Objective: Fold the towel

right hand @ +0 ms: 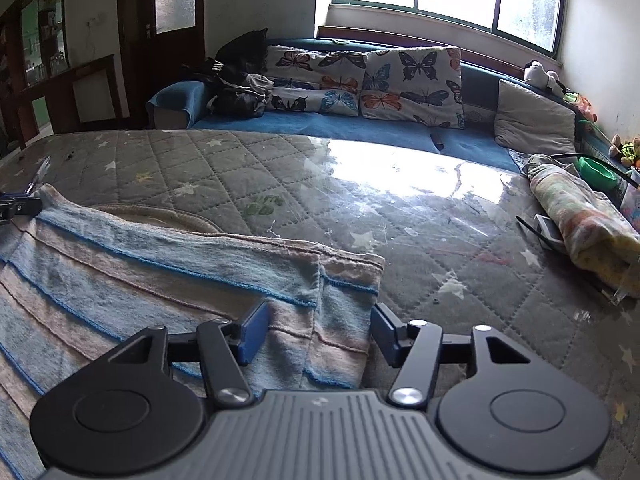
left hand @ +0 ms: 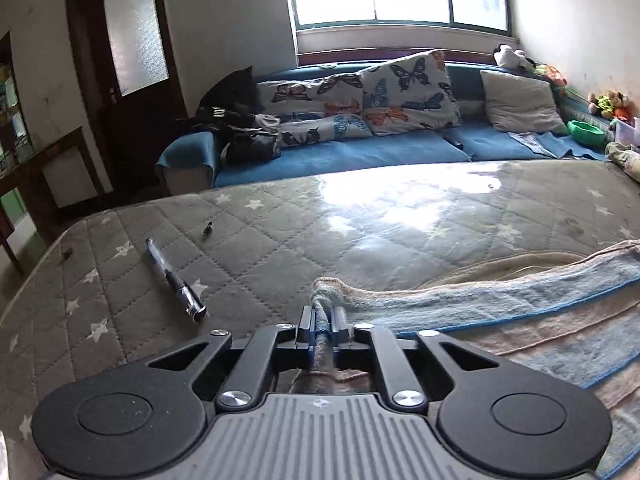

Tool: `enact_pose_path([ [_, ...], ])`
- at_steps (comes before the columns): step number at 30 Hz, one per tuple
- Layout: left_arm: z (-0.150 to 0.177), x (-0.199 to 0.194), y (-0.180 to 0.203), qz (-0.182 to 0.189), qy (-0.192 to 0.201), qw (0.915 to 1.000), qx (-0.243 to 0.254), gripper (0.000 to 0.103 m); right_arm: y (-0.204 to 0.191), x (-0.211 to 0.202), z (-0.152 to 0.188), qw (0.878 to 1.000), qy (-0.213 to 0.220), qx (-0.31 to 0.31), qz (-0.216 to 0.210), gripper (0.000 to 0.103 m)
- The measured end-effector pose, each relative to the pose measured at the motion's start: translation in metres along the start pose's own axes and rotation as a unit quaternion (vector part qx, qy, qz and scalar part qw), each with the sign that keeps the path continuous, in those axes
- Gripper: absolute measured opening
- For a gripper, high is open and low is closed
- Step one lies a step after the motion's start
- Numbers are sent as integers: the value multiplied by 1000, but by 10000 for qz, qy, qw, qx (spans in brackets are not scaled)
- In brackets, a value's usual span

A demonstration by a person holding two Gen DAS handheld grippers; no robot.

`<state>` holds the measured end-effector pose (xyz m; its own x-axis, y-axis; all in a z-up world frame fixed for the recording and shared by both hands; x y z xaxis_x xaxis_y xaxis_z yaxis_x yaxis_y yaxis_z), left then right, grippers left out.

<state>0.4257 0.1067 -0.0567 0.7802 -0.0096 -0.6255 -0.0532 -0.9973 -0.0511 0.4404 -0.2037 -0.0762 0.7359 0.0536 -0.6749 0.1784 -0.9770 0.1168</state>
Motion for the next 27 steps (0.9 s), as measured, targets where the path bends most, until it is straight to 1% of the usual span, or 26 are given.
enact_pose_path([
  [1,1,0,-1,-26,-11,10000,-28,20,0,0,0,10000,0,15,2,58],
  [2,3,0,-2,-53,-22,10000,-57,35,0,0,-1,10000,2,13,16,58],
  [3,3,-1,-3,-83,-26,9999,-86,58,0,-2,-1,10000,14,-15,34,59],
  [5,3,-9,-6,-110,19,9998,-143,76,-2,-6,-1,9999,46,-104,66,59],
  [7,3,-19,-3,-68,114,9998,-112,77,-7,-11,0,9998,88,-196,56,59],
  [9,7,-30,4,-41,181,9998,27,92,-12,-16,2,9997,97,-222,-19,59],
  [11,12,-40,12,-12,251,9995,190,92,-19,-22,4,9996,94,-235,-124,60],
  [13,18,-48,20,41,307,9989,358,96,-28,-28,7,9993,99,-307,-215,61],
  [15,24,-55,25,53,363,9979,533,102,-34,-31,11,9989,82,-393,-255,69],
  [19,37,-55,25,48,205,9974,695,103,-44,-37,19,9979,41,-568,-319,70],
  [21,44,-54,22,-66,128,9968,788,103,-49,-40,23,9972,21,-656,-351,71],
  [23,49,-51,16,-270,38,9956,893,103,-54,-43,27,9965,1,-743,-382,72],
  [24,49,-50,11,-309,6,9960,842,103,-55,-44,28,9964,-5,-755,-383,72],
  [25,47,-49,6,-262,-16,9972,704,103,-54,-44,28,9965,-9,-752,-377,72],
  [27,42,-49,0,-81,-12,9994,341,103,-53,-44,28,9965,-16,-747,-365,72],
])
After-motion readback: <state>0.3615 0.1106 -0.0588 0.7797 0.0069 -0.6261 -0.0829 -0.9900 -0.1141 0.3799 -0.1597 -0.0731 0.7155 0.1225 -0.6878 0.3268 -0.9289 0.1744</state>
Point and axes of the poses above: each gripper's, at about its wrist camera, not at the fingertips, and x roughly the way its jaws point, y to its right, z to its underside, the point moved 10 cm from there along x, roughly the way its jaws point, and after that the axes turned 7 degrees about z, right-handed, at the moved point
